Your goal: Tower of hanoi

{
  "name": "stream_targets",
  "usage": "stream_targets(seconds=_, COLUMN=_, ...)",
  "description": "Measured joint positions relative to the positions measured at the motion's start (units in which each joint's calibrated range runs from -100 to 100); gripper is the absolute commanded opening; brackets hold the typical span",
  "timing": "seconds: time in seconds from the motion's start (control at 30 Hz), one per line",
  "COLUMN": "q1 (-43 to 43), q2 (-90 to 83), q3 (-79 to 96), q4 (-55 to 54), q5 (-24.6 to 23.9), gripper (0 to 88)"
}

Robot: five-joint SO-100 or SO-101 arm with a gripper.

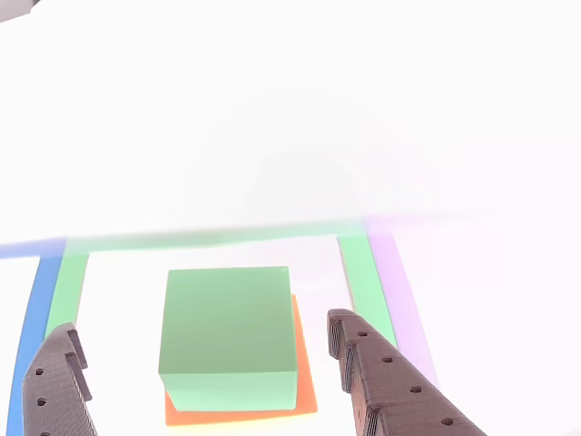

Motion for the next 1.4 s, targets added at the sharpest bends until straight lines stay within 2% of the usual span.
stream_targets(seconds=0.77, q1=-0.7, q2=0.9, q3=-0.8, q4=-0.9, q5=0.0, gripper=8.0)
stream_targets(seconds=1.13, q1=-1.1, q2=0.7, q3=-0.8, q4=-0.9, q5=0.0, gripper=8.2)
stream_targets(seconds=1.27, q1=-1.9, q2=-4.6, q3=-0.6, q4=4.3, q5=0.0, gripper=8.2)
stream_targets(seconds=1.4, q1=-3.0, q2=-16.5, q3=-0.5, q4=16.0, q5=0.0, gripper=7.8)
